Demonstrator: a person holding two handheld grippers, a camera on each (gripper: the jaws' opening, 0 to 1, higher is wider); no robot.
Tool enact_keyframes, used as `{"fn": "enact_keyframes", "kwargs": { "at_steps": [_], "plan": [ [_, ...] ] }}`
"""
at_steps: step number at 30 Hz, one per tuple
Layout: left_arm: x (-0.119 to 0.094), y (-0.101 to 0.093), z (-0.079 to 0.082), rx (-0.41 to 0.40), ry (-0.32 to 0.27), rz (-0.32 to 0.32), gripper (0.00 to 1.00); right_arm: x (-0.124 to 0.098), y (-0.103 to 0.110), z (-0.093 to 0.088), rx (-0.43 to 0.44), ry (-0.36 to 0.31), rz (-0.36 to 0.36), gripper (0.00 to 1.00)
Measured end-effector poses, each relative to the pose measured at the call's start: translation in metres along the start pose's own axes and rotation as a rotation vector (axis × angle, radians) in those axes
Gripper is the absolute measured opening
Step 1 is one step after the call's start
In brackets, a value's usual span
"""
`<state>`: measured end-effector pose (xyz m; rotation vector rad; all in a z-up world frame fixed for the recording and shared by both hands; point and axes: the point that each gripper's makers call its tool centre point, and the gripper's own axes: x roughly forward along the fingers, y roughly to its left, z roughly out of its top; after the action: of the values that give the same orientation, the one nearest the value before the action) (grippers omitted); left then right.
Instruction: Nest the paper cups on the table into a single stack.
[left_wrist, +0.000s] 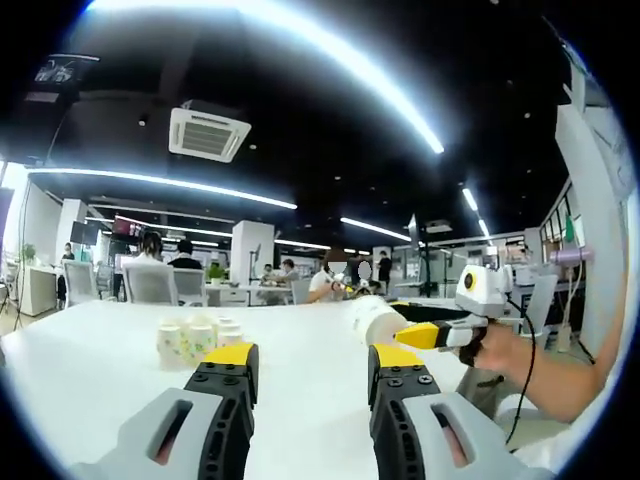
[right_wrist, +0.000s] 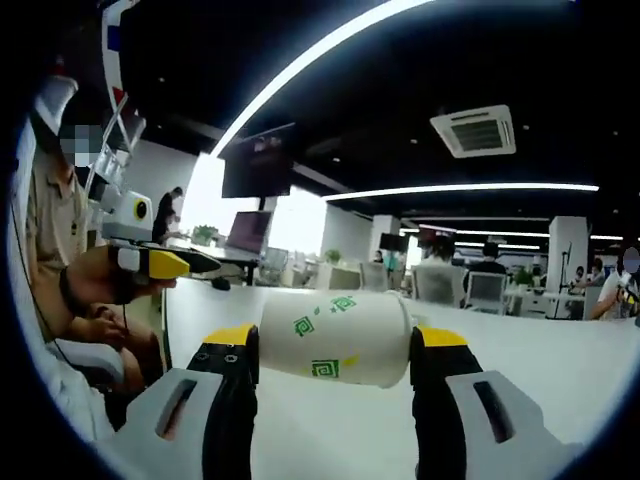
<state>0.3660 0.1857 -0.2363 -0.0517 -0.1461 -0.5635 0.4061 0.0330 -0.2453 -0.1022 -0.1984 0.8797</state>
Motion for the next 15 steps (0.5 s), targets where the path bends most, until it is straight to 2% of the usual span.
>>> {"fn": "enact_keyframes", "kwargs": {
  "at_steps": [4, 15],
  "plan": [
    [-0.002, -0.002, 0.009, -0.064, -0.028, -0.003, 0.48, -0.002, 0.009, 0.005, -0.021, -0.024, 0.019, 0.63],
    [0.008, -0.017, 0.018, -0.053, -0.020, -0.028, 0.49, 0.001, 0.020, 0.009, -0.032, -0.043, 0.043, 0.63]
  ]
}}
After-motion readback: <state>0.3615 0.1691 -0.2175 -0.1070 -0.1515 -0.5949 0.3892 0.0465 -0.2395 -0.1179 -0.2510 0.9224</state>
